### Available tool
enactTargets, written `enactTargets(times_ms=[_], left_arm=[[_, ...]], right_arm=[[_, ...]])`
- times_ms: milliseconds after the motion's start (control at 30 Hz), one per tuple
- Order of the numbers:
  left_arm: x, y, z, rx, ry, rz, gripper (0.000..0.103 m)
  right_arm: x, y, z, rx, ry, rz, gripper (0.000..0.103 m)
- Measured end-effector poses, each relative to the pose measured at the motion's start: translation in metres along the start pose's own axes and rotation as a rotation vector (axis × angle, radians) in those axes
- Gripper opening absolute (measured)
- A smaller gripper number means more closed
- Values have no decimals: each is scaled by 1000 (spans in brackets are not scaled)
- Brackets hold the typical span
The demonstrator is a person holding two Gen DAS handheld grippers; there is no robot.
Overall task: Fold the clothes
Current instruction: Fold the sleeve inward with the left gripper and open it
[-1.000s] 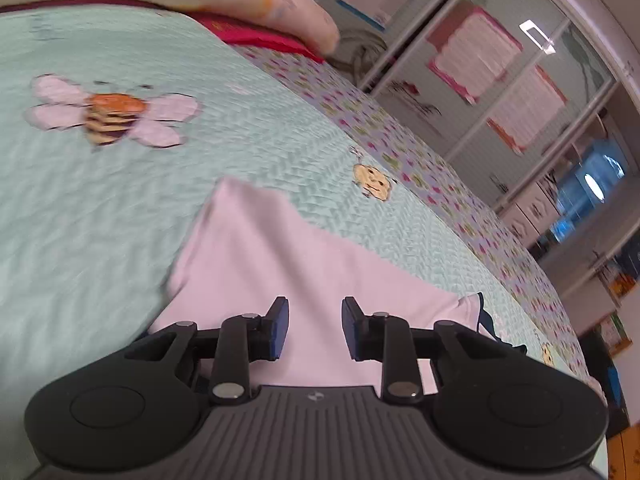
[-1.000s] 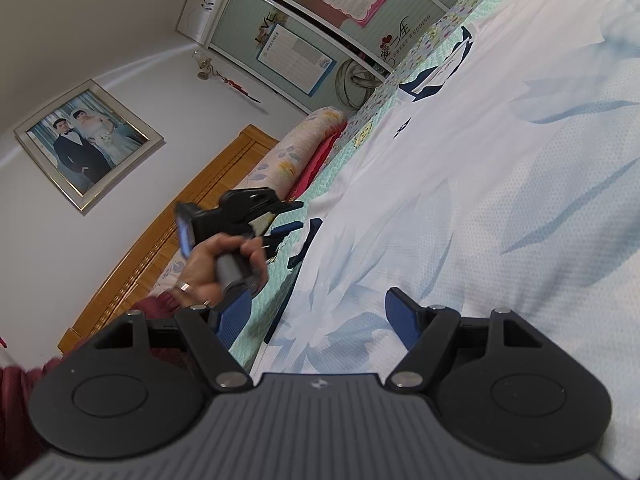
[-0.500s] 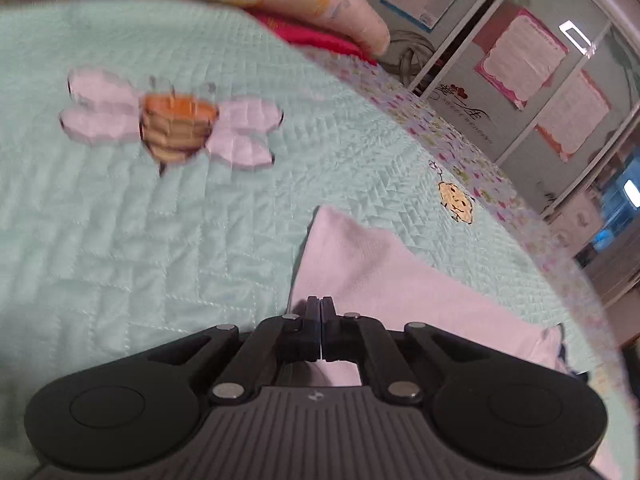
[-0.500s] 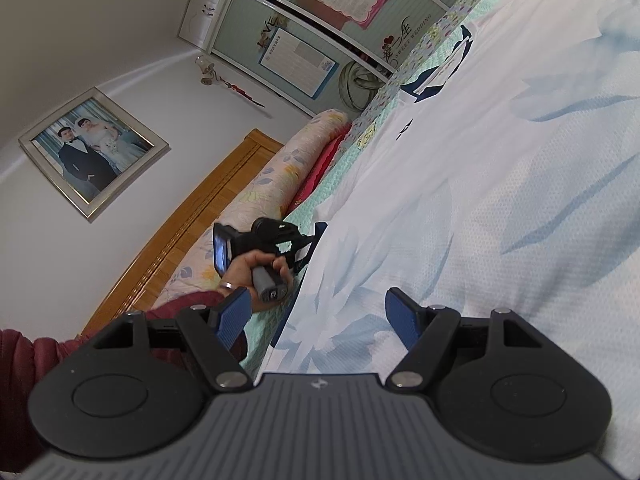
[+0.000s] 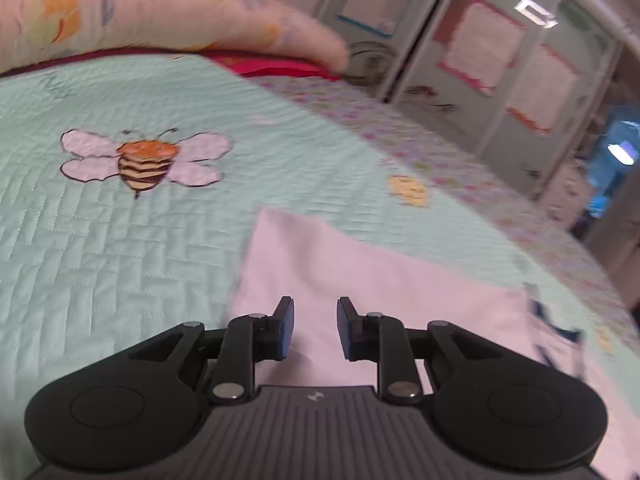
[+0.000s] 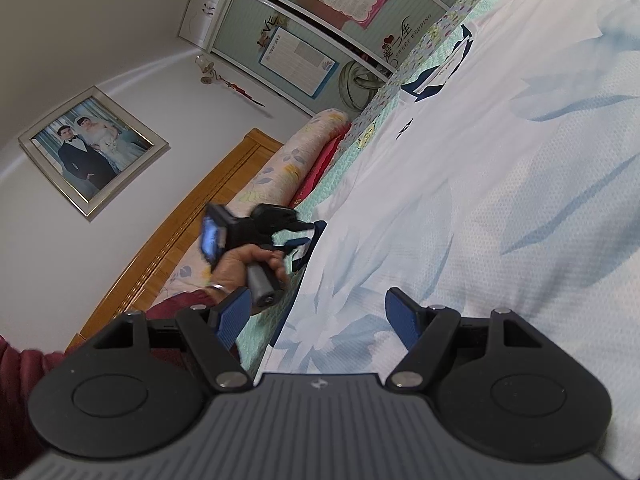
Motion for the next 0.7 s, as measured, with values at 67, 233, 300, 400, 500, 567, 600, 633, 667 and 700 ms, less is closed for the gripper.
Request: enactTargets(times_ms=[67,233,300,400,500,567,600,633,667,700], left_arm=[[11,30,-11,110,-42,17,28],[65,66,-38,253,-203,176,39],[83,56,-35,182,-223,238,36],[89,54,-27,114,-179,247,29],[80,79,-27,96,-126,225,29],[67,107,-29,110,-115,189,29],[58,127,-32,120,-109,172,29],[51,147,-33,144,-104,157,29],[44,171,-36,160,-98,136,29],[36,195,-38,176,-92,114,31]], right_arm=[[0,0,0,1,1,0,74],[1,0,1,12,10,7,74],[1,-1,2,20,19,13,74],[2,-2,3,30,28,19,74],[2,-3,5,45,40,29,73],[2,-5,6,58,51,38,73],[3,-7,8,72,59,47,73],[3,-8,10,87,69,56,73],[3,-10,12,102,78,66,73],[3,-9,18,133,74,92,73]])
Point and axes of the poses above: each gripper's, at about its wrist camera, not at the fingertips, and y roughly against the way its jaws point, z to its left, x to its underside, the point moved 2 cm from there along -y, roughly the way its jaws point, and after that the axes turned 6 degrees about -x, right-handed, at the moved point
